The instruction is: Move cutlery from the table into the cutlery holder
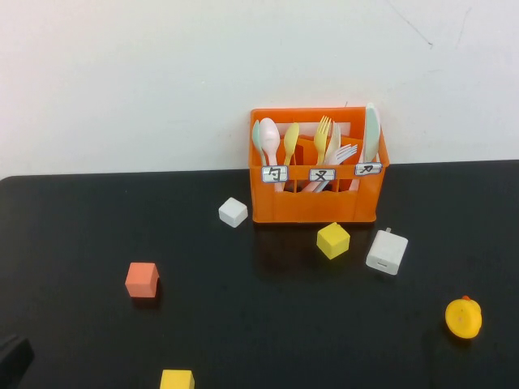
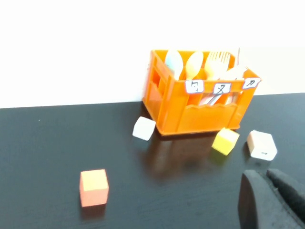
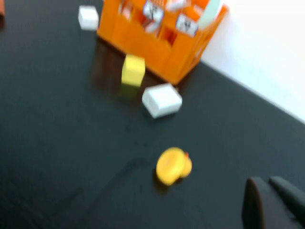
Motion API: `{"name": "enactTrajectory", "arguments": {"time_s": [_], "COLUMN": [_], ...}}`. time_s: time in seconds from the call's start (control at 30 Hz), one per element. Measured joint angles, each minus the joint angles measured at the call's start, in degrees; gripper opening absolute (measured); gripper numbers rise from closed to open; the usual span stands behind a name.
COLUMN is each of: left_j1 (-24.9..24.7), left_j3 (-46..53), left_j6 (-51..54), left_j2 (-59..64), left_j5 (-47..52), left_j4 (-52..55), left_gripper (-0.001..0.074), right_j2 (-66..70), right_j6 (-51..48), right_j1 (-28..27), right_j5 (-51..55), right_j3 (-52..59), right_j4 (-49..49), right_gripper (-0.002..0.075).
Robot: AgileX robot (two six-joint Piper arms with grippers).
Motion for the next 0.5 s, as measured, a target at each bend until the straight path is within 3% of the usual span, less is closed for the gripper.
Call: {"name": "enactTrajectory", "arguments": {"time_s": [0.5], "left_j1": [0.0], "left_j3": [0.0], "left_j6": [0.0], "left_j2": [0.0], "left_j5": [2.8], "left_j4": [-0.5], "left_gripper": [-0.0002], "right_j2": [-2.0], "right_j6": [0.9], "right_j1": [0.0], "right_j5": [0.9], "right_j3": [1.9], "right_j4": [4.2], "right_gripper": [0.0005]}}
